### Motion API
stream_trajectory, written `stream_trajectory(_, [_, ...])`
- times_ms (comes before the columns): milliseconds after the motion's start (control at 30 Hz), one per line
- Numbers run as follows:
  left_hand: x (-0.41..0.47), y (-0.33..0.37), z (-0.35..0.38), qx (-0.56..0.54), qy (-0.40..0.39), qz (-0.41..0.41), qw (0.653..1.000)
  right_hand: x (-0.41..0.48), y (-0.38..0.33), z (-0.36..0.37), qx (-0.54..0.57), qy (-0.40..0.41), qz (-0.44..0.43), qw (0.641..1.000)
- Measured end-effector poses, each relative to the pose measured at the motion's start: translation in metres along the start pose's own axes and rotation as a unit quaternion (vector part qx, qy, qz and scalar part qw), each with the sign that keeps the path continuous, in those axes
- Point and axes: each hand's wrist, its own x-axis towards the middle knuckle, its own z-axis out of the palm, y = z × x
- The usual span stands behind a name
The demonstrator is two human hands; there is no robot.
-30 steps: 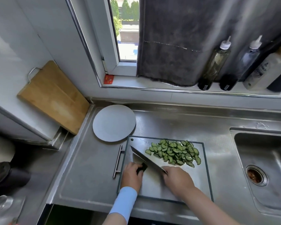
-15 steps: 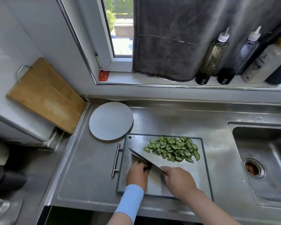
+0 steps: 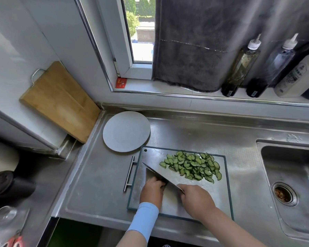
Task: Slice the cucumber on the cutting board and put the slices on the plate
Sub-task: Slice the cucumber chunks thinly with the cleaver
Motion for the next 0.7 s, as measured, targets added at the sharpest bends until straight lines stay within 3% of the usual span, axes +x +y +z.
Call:
stream_trajectory(267, [-0.004,0.004,-0.002,0.013,0.024,-0.007,1.000,-0.011,0.005,0.005,-0.063,0.038,-0.023,0.997])
stream_trajectory(400, [-0.006,0.002,-0.002,0.000,0.005,-0.039,0.999,-0.022,0.007,0.005,-0.072,0.033,-0.025,0.997])
stream_trajectory(700, [0.000,0.003,-0.004,0.040,-0.031,-0.030,0.998,-0.021,0.013,0.004,-0.082,0.035,-0.029,0.996])
